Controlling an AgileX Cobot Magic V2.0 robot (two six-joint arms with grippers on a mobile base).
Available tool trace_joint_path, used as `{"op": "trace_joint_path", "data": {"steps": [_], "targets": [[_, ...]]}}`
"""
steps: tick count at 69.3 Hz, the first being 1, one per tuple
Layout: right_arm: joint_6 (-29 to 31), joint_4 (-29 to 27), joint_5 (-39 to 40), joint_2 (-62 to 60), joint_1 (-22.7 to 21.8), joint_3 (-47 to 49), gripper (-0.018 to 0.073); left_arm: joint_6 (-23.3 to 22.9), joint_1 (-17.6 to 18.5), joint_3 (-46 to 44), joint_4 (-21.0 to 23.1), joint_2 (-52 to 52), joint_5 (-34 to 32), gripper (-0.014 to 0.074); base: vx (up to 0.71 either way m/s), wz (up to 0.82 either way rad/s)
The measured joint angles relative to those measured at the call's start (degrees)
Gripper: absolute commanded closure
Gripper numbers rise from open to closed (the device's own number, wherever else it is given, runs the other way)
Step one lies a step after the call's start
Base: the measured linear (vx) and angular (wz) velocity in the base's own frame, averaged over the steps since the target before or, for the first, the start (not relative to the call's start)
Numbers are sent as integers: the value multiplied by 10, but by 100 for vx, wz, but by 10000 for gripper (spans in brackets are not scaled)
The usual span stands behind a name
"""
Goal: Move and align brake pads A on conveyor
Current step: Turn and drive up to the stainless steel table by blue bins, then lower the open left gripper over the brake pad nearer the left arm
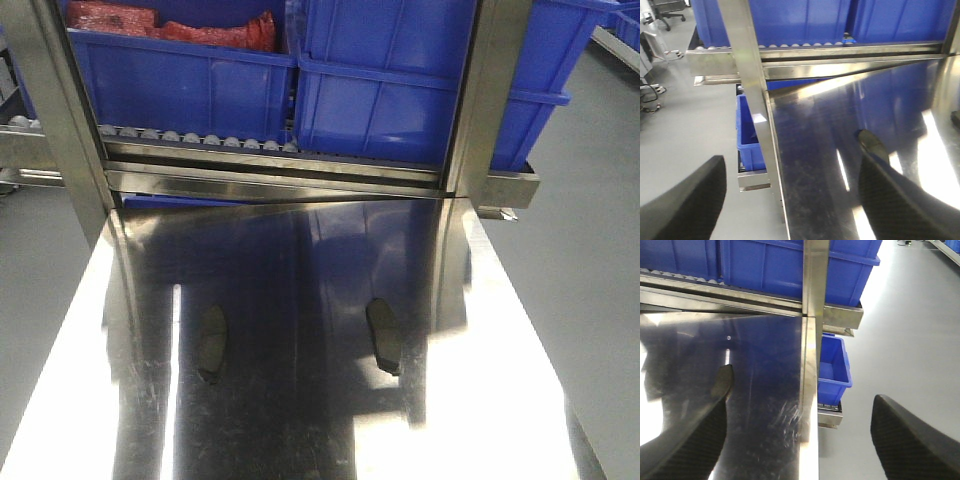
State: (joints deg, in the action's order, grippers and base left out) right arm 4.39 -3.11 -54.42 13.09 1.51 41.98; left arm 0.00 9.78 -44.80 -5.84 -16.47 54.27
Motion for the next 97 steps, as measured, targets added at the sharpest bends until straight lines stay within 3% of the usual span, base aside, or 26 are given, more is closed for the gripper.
{"op": "trace_joint_path", "data": {"steps": [97], "targets": [[0, 0, 1, 0, 0, 0, -3, 0, 0, 0, 0, 0, 0, 80, 3, 3]]}}
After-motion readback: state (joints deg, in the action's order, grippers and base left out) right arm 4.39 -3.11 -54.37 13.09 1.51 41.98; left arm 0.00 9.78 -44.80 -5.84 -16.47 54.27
